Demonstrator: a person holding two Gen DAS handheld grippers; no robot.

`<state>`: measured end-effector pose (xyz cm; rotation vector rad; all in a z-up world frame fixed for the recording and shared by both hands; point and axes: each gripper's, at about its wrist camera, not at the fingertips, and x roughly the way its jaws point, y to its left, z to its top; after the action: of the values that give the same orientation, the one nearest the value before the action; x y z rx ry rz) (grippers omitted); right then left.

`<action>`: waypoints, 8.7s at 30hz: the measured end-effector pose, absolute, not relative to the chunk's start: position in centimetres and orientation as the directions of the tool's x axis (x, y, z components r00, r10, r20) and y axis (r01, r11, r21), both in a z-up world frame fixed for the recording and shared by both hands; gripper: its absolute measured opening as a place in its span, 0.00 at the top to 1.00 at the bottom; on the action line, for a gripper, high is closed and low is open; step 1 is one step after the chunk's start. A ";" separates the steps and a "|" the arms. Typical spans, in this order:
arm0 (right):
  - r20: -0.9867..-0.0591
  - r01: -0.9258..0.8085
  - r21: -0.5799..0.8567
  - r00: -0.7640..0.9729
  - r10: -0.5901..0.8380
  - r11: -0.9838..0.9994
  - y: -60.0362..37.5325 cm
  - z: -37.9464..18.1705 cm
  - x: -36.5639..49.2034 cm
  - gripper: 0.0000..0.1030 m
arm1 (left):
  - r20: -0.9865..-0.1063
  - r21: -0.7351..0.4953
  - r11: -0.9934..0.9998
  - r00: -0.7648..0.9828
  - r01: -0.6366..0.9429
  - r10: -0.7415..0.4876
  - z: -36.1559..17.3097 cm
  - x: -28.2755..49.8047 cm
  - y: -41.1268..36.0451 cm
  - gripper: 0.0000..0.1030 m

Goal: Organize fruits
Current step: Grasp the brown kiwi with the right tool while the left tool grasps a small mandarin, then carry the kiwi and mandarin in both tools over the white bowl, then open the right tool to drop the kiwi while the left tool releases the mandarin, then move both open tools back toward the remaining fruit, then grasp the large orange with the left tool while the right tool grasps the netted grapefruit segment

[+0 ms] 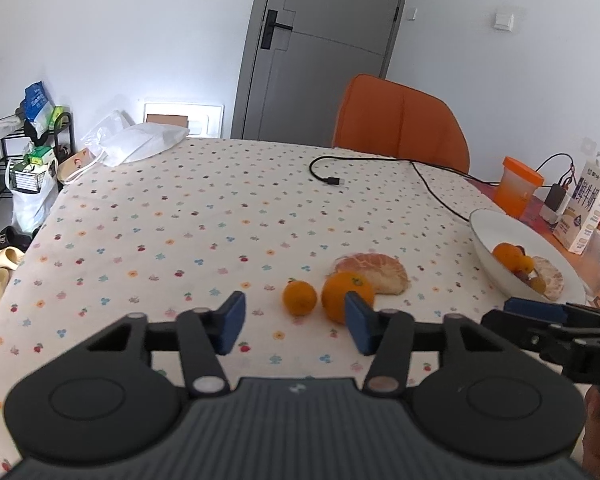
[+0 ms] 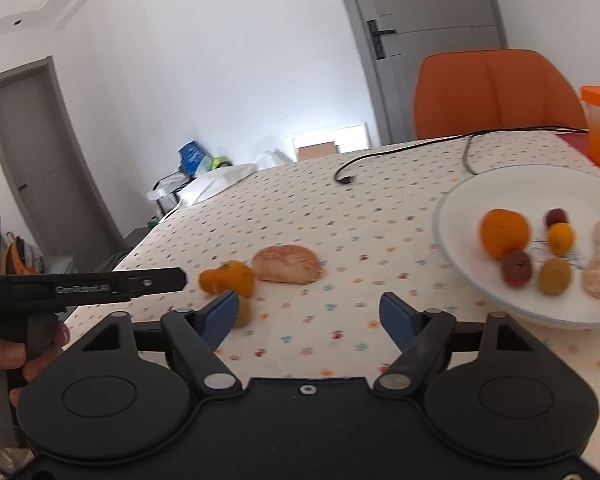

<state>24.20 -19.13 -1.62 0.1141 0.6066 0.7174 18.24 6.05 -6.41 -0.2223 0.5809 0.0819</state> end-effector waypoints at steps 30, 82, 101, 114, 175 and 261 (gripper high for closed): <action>-0.559 -0.676 0.305 0.443 0.701 0.671 -12.2 -3.0 26.0 0.76 | -0.577 -0.229 0.968 0.815 -0.100 -0.053 -8.1 19.9 8.1 0.73; -0.462 -0.503 0.331 0.652 0.602 0.799 -25.7 -0.5 24.7 0.76 | -0.502 -0.170 0.984 0.855 0.053 -0.133 -4.0 20.5 -1.4 0.81; -0.446 -0.405 0.318 0.734 0.512 0.857 -31.9 0.4 25.4 0.76 | -0.484 -0.174 0.968 0.841 0.179 -0.242 -3.2 23.4 -7.8 0.81; -0.432 -0.360 0.320 0.768 0.473 0.876 -34.5 0.2 26.9 0.76 | -0.479 -0.156 0.961 0.834 0.228 -0.276 -2.5 26.3 -11.3 0.81; -0.422 -0.340 0.335 0.780 0.462 0.879 -34.2 -0.6 25.5 0.28 | -0.492 -0.114 0.984 0.853 0.137 -0.176 -2.8 24.3 -8.9 0.14; -0.536 -0.655 0.284 0.496 0.683 0.700 -17.3 -2.6 28.6 0.34 | -0.579 -0.269 0.963 0.798 0.002 -0.164 -8.8 24.0 4.7 0.65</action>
<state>28.57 -17.30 -2.65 0.0449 0.6697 0.8106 24.01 4.67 -8.81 -0.2624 0.6419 -0.0904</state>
